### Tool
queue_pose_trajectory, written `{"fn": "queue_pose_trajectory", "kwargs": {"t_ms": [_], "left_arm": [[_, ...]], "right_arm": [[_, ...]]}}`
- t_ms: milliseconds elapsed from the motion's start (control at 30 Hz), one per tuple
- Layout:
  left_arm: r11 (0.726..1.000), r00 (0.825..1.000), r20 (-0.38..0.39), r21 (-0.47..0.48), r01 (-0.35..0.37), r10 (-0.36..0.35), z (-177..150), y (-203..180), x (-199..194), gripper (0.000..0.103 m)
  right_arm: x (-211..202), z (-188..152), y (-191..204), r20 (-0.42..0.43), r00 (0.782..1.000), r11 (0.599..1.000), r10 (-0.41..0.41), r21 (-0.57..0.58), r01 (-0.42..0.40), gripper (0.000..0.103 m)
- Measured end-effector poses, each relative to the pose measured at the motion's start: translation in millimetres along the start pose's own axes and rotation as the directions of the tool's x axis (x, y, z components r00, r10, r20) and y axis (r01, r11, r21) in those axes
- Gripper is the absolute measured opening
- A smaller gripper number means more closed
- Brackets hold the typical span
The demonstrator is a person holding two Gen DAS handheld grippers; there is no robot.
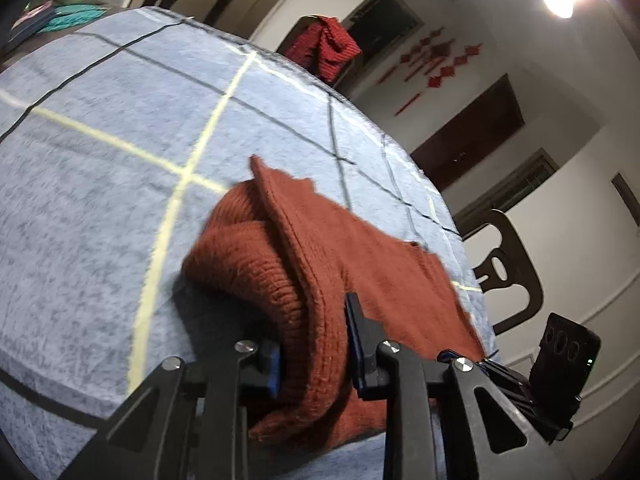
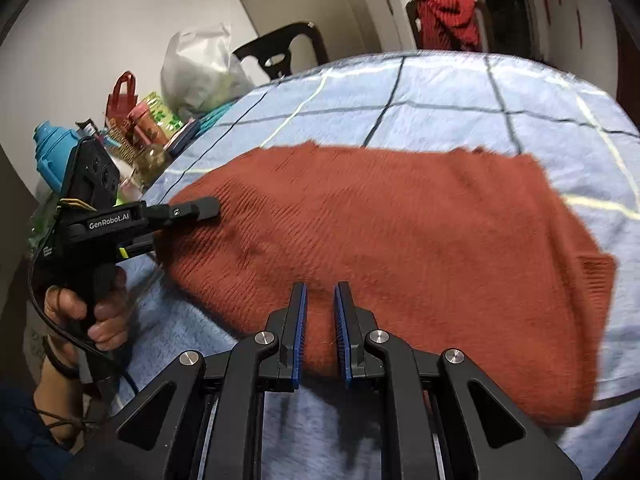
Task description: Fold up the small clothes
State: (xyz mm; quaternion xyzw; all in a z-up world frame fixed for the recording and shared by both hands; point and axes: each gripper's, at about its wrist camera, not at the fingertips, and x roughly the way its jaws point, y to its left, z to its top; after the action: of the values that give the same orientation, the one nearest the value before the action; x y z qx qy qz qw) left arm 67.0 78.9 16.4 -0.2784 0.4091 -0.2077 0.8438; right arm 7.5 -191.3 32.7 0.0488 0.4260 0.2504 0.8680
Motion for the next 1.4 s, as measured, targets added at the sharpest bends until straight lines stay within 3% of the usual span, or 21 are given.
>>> {"fn": "queue_pose_trajectory", "kwargs": {"t_ms": [167, 300, 433, 600, 700, 767, 867, 967, 1100, 1400], "left_arm": [[0.994, 0.995, 0.018, 0.055, 0.096, -0.097, 17, -40, -5, 0.024], [0.975, 0.981, -0.004, 0.116, 0.191, -0.192, 26, -90, 8, 0.023], [0.954, 0.965, -0.107, 0.159, 0.254, -0.24, 16, -129, 52, 0.023], [0.958, 0.937, -0.281, 0.133, 0.254, -0.209, -11, -142, 113, 0.026], [0.936, 0.93, -0.259, 0.17, 0.308, -0.259, -12, -151, 93, 0.043], [0.927, 0.933, -0.223, 0.184, 0.326, -0.284, -7, -150, 73, 0.046], [0.942, 0.968, -0.127, 0.234, 0.242, -0.217, 4, -139, 47, 0.047], [0.962, 0.985, -0.095, 0.222, 0.161, -0.143, 8, -115, 40, 0.047], [0.979, 0.989, -0.116, 0.173, 0.111, -0.092, 1, -90, 49, 0.047], [0.978, 0.989, -0.136, 0.195, 0.078, -0.052, -16, -82, 63, 0.048]], "right_arm": [[-27, 3, -26, 0.059, 0.997, 0.997, -0.054, 0.06, 0.05, 0.014], [-48, 2, -49, 0.096, 0.99, 0.989, -0.104, 0.115, 0.093, 0.015], [-63, -2, -69, 0.116, 0.984, 0.978, -0.132, 0.179, 0.11, 0.014], [-72, -11, -88, 0.119, 0.985, 0.963, -0.125, 0.253, 0.091, 0.015], [-76, -13, -94, 0.131, 0.988, 0.957, -0.08, 0.286, 0.039, 0.026], [-77, -14, -98, 0.149, 0.988, 0.951, -0.032, 0.309, -0.016, 0.044], [-71, -13, -102, 0.162, 0.985, 0.929, 0.06, 0.351, -0.115, 0.045], [-54, -9, -106, 0.137, 0.982, 0.9, 0.132, 0.399, -0.177, 0.046], [-32, -7, -109, 0.068, 0.984, 0.878, 0.164, 0.444, -0.177, 0.046], [-21, 7, -105, 0.058, 0.987, 0.881, 0.15, 0.445, -0.16, 0.046]]}}
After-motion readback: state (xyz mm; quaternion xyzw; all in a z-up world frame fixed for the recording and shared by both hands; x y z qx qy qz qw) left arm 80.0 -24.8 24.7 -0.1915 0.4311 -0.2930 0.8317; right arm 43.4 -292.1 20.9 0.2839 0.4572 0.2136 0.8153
